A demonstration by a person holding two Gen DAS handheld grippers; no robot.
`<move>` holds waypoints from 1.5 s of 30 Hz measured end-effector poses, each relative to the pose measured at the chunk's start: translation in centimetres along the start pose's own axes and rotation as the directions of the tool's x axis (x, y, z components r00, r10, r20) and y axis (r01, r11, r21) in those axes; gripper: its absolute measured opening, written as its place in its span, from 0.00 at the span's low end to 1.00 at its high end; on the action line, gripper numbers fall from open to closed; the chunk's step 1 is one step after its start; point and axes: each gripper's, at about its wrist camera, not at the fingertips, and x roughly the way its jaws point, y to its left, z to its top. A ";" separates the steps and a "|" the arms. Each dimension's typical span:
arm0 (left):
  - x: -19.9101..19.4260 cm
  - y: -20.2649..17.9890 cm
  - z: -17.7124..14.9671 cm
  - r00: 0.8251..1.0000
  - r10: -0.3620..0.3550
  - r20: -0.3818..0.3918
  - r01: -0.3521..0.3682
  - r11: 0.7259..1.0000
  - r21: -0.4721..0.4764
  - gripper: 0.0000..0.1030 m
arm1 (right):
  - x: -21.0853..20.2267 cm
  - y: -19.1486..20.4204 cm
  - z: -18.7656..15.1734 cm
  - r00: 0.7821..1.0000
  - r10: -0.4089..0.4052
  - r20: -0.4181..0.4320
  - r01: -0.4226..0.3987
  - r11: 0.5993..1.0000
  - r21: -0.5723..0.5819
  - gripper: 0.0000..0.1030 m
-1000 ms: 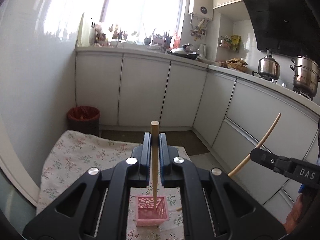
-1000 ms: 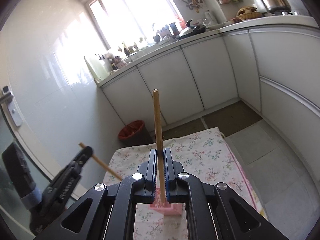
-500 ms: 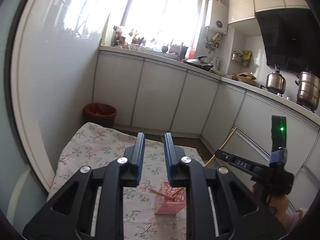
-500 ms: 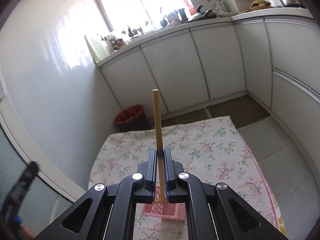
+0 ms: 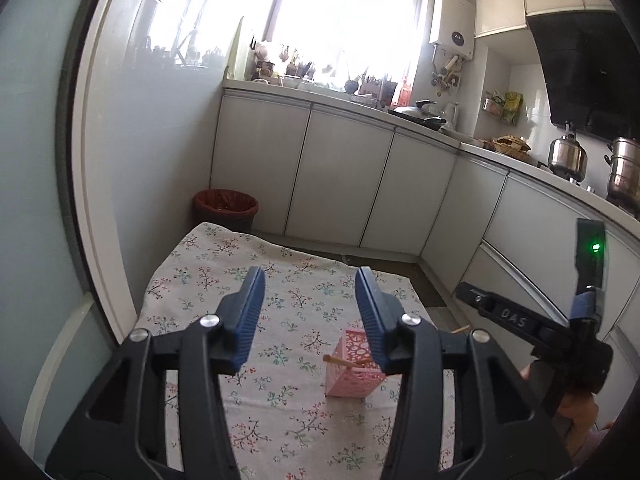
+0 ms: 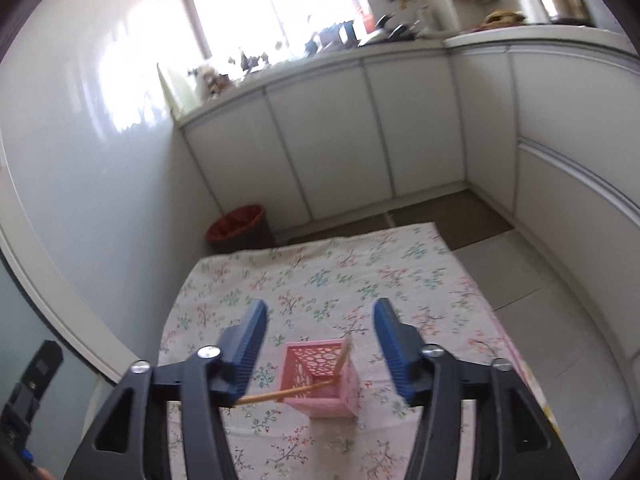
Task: Organize utensils
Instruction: 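Withdraw both open tools from the pink basket, then grasp another chopstick with the left tool while the right tool approaches the bundle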
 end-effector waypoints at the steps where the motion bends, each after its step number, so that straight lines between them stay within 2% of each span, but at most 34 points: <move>1: -0.5 -0.4 -0.1 1.000 0.007 -0.001 -0.007 1.000 0.006 0.50 | -0.9 -0.2 -0.1 1.000 -0.006 0.010 0.006 1.000 0.000 0.69; 3: -1.6 -1.2 -0.3 1.000 -0.002 -0.011 0.002 1.000 0.002 0.62 | -3.2 -0.7 -0.6 0.999 -0.025 0.034 0.025 1.000 -0.016 0.76; 7: -3.6 -2.9 -0.8 1.000 -0.022 -0.018 0.023 1.000 0.016 0.66 | -7.7 -1.7 -1.9 0.993 -0.074 0.096 0.078 0.996 -0.039 0.84; 10: -5.1 -4.1 -1.4 0.999 -0.030 -0.028 0.031 0.999 0.032 0.74 | -10.6 -2.3 -2.8 0.985 -0.114 0.132 0.121 0.992 -0.044 0.91; 12: -6.0 -4.7 -1.8 0.999 -0.028 -0.025 0.029 0.999 0.040 0.78 | -12.5 -2.8 -3.5 0.981 -0.131 0.146 0.138 0.990 -0.037 1.00; 17: -8.1 -5.2 -3.2 0.999 -0.026 -0.029 0.028 0.998 0.059 0.81 | -15.4 -4.1 -5.7 0.974 -0.189 0.128 0.197 0.979 -0.051 1.00; 21: -8.8 -5.5 -4.3 0.998 -0.023 -0.058 0.028 0.996 0.086 0.82 | -17.5 -6.3 -7.8 0.965 -0.236 0.115 0.238 0.971 -0.003 1.00; 23: -9.0 -5.6 -4.9 0.997 -0.023 -0.078 0.031 0.994 0.103 0.82 | -18.3 -7.0 -8.5 0.962 -0.249 0.111 0.250 0.968 0.003 1.00; 26: -9.0 -6.2 -5.8 0.992 -0.027 -0.120 0.043 0.990 0.136 0.90 | -19.4 -7.8 -9.8 0.961 -0.261 0.094 0.262 0.965 0.007 1.00; 29: -8.4 -6.8 -6.4 0.986 -0.028 -0.166 0.060 0.980 0.189 0.93 | -20.2 -9.1 -11.7 0.969 -0.245 0.030 0.244 0.969 0.033 1.00; 31: -7.1 -7.3 -7.0 0.966 -0.036 -0.257 0.101 0.965 0.243 0.96 | -20.3 -10.2 -13.0 0.974 -0.224 -0.029 0.225 0.972 0.063 1.00; 34: -4.6 -8.3 -8.2 0.907 -0.052 -0.417 0.195 0.931 0.308 0.96 | -20.1 -12.7 -15.8 0.974 -0.180 -0.135 0.198 0.970 0.139 1.00; 35: -3.7 -8.7 -8.7 0.886 -0.039 -0.462 0.217 0.916 0.338 0.96 | -20.0 -13.3 -16.5 0.972 -0.178 -0.151 0.201 0.967 0.158 1.00; 36: -3.1 -9.1 -9.1 0.872 -0.024 -0.488 0.227 0.904 0.362 0.96 | -19.7 -14.3 -17.4 0.969 -0.177 -0.174 0.208 0.962 0.178 1.00; 39: -0.3 -10.8 -11.3 0.801 0.010 -0.598 0.299 0.859 0.416 0.96 | -18.7 -16.0 -19.1 0.955 -0.183 -0.234 0.226 0.959 0.171 1.00; 40: 0.3 -11.2 -11.9 0.787 0.017 -0.617 0.313 0.850 0.423 0.96 | -18.3 -16.5 -19.4 0.951 -0.184 -0.247 0.230 0.958 0.171 1.00; 44: 3.7 -13.0 -14.0 0.709 0.026 -0.704 0.383 0.824 0.417 0.96 | -17.3 -18.3 -20.0 0.938 -0.202 -0.282 0.259 0.949 0.182 1.00; 45: 5.0 -13.6 -14.5 0.676 0.025 -0.737 0.407 0.820 0.401 0.96 | -17.0 -18.7 -20.1 0.937 -0.185 -0.297 0.251 0.947 0.201 1.00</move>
